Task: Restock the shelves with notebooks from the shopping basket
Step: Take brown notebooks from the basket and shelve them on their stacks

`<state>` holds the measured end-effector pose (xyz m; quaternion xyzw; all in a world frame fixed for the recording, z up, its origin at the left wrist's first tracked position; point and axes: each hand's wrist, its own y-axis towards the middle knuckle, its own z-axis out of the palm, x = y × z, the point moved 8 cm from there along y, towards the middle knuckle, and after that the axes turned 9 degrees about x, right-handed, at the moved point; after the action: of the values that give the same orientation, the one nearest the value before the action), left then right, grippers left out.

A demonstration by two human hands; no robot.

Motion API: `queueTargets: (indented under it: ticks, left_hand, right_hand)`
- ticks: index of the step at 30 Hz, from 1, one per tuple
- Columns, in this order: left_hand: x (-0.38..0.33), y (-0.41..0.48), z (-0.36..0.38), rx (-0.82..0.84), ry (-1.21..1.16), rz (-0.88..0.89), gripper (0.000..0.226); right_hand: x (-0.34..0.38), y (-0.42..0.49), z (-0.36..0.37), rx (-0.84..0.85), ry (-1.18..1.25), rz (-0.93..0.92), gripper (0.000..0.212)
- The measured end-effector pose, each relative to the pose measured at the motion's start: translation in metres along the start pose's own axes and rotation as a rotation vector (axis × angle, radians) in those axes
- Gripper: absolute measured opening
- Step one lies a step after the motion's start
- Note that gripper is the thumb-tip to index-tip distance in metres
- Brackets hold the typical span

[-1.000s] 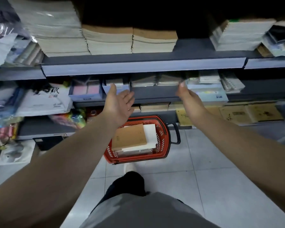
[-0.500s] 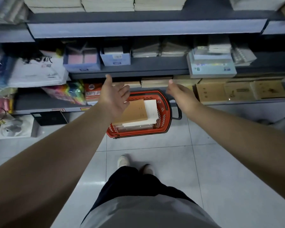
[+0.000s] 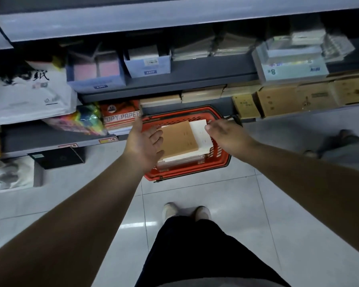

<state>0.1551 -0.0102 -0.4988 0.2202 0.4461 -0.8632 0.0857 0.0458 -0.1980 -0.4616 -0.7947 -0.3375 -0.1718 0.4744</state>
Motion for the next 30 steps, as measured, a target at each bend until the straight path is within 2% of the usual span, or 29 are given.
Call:
queueTargets:
  ticks: [6,9,11,12,14,16,18,26,30]
  left_hand:
    - [0.013,0.048,-0.027,-0.004,-0.022,-0.065,0.081]
    - [0.016,0.075,-0.048,-0.104,-0.008,-0.011,0.076]
    - [0.020,0.097,-0.053,-0.050,-0.432,0.060,0.089]
    - [0.019,0.109,-0.053,-0.005,-0.536,0.098,0.087]
    - [0.033,0.128,-0.062,-0.012,-0.381,-0.020,0.081]
    - [0.043,0.143,-0.077,-0.092,-0.137,-0.058,0.078]
    - [0.054,0.158,-0.083,-0.072,-0.086,-0.087,0.073]
    - [0.110,0.204,-0.111,-0.179,-0.070,-0.143,0.080]
    - [0.138,0.226,-0.122,-0.212,-0.149,-0.151,0.082]
  right_hand:
    - [-0.010,0.058,0.029,-0.034,0.060,-0.040,0.055]
    - [-0.026,0.089,0.043,-0.066,0.179,-0.041,0.046]
    - [-0.035,0.108,0.047,-0.097,0.174,-0.034,0.042]
    - [-0.039,0.116,0.047,-0.113,0.165,-0.032,0.043]
    - [-0.052,0.132,0.054,-0.128,0.150,-0.017,0.046]
    - [-0.064,0.145,0.062,-0.121,0.131,-0.008,0.045]
    - [-0.076,0.160,0.072,-0.095,0.104,-0.012,0.043]
    - [-0.128,0.219,0.111,0.071,-0.103,-0.046,0.037]
    - [-0.140,0.247,0.126,0.143,-0.350,-0.130,0.037]
